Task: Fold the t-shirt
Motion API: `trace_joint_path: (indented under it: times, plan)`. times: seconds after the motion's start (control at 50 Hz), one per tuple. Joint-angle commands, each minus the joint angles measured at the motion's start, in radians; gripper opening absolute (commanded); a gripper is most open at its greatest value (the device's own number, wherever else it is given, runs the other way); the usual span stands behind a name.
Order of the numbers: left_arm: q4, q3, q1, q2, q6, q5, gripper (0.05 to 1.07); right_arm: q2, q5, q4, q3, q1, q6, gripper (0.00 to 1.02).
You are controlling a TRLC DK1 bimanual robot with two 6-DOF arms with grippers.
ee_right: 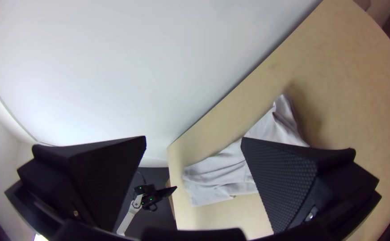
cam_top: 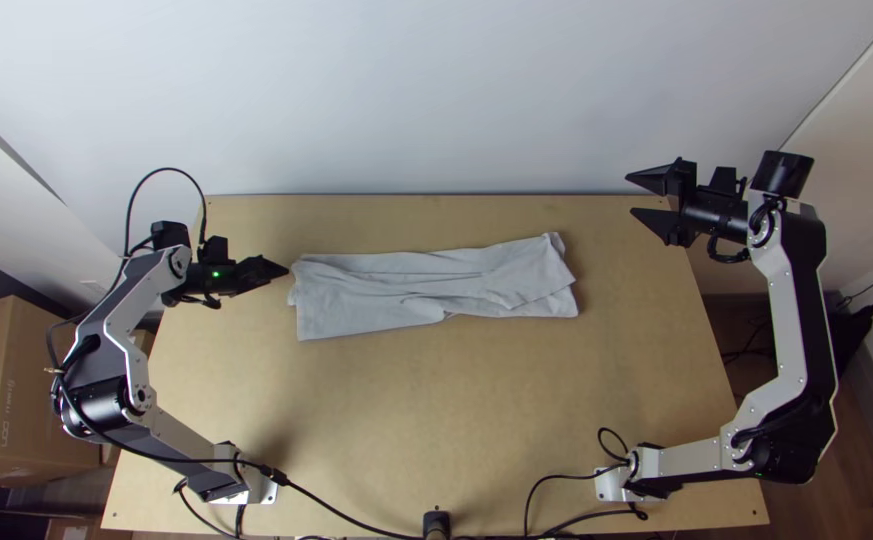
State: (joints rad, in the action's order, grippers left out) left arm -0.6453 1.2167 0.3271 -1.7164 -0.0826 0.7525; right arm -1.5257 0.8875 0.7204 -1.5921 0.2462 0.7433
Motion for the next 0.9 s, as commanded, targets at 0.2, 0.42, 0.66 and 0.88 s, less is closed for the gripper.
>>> trace_joint_path:
  times: [0.2, 0.42, 0.66, 0.88]
  plan:
    - [0.138, -0.106, -0.094, -0.065, 0.035, -0.102, 1.02, 0.087, 0.018, 0.030, -0.083, 0.001, 0.031, 0.97]
    - [0.184, -0.132, -0.206, -0.069, 0.046, -0.203, 1.02, 0.107, 0.018, 0.050, -0.114, -0.001, 0.031, 0.97]
    - [0.219, -0.115, -0.333, -0.072, 0.110, -0.234, 1.02, 0.122, 0.018, 0.056, -0.124, -0.004, 0.034, 0.97]
    - [0.349, -0.141, -0.342, -0.058, 0.181, -0.306, 0.07, 0.133, 0.018, 0.057, -0.115, -0.002, 0.034, 0.98]
